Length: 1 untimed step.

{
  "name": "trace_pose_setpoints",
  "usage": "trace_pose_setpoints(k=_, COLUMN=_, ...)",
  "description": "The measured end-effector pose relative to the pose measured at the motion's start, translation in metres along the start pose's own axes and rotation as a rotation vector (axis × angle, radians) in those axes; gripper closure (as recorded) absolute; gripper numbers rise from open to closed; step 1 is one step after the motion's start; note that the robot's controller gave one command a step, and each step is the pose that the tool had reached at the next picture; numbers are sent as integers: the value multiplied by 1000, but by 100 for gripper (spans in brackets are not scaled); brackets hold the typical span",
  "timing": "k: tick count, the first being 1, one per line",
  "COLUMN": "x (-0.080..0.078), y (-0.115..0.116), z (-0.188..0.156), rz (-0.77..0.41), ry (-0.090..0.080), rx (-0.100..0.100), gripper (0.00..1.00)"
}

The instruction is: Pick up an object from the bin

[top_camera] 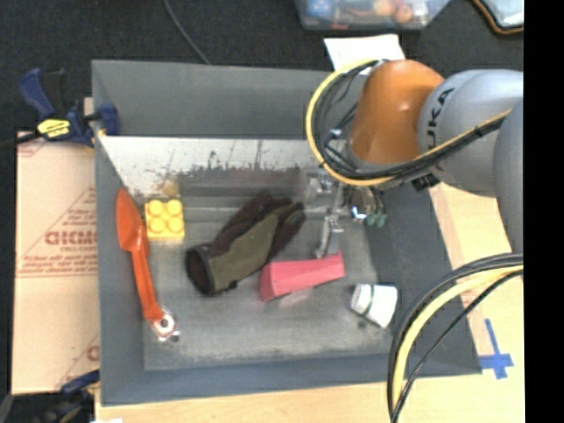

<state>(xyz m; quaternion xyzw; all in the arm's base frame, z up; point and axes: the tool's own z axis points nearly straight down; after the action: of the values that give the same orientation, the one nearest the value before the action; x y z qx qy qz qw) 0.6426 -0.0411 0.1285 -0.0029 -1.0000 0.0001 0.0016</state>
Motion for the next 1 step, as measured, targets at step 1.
trace_pose_setpoints(k=1, x=-2, y=0, z=-5, rz=-1, ry=-8, rx=1, gripper=0)
